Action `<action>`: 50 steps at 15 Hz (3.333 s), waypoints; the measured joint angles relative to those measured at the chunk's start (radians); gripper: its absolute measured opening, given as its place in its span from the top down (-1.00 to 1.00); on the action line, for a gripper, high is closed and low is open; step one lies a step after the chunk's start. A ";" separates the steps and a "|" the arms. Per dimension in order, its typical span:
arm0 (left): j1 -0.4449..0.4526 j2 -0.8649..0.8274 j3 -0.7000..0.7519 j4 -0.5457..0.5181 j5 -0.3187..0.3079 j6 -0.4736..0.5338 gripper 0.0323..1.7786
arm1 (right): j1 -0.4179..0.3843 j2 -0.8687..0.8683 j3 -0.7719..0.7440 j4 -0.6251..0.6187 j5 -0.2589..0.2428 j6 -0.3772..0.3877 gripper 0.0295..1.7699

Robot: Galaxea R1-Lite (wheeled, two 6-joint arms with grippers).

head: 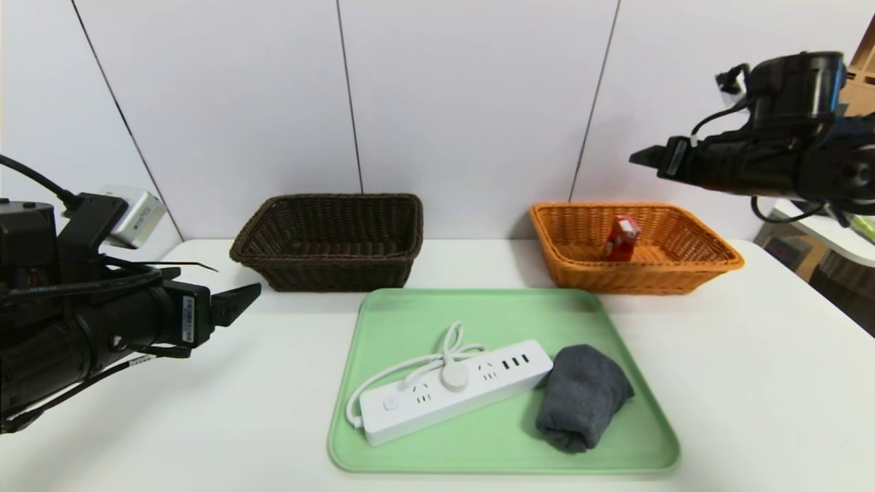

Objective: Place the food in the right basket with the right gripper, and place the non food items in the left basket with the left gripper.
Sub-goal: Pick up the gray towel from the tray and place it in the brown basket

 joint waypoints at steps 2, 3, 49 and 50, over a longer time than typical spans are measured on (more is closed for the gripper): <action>-0.026 -0.003 0.000 0.000 -0.001 0.001 -0.90 | 0.026 -0.104 0.001 0.087 -0.002 -0.001 -0.80; -0.045 -0.004 0.000 0.000 0.000 0.002 -0.90 | 0.039 -0.152 0.002 0.146 -0.003 -0.001 -0.82; -0.139 -0.150 0.039 0.033 0.043 -0.023 -0.90 | 0.493 0.277 -0.310 1.304 0.236 0.666 -0.92; -0.139 -0.150 0.039 0.033 0.044 -0.022 -0.90 | 0.492 0.277 -0.311 1.304 0.235 0.666 -0.92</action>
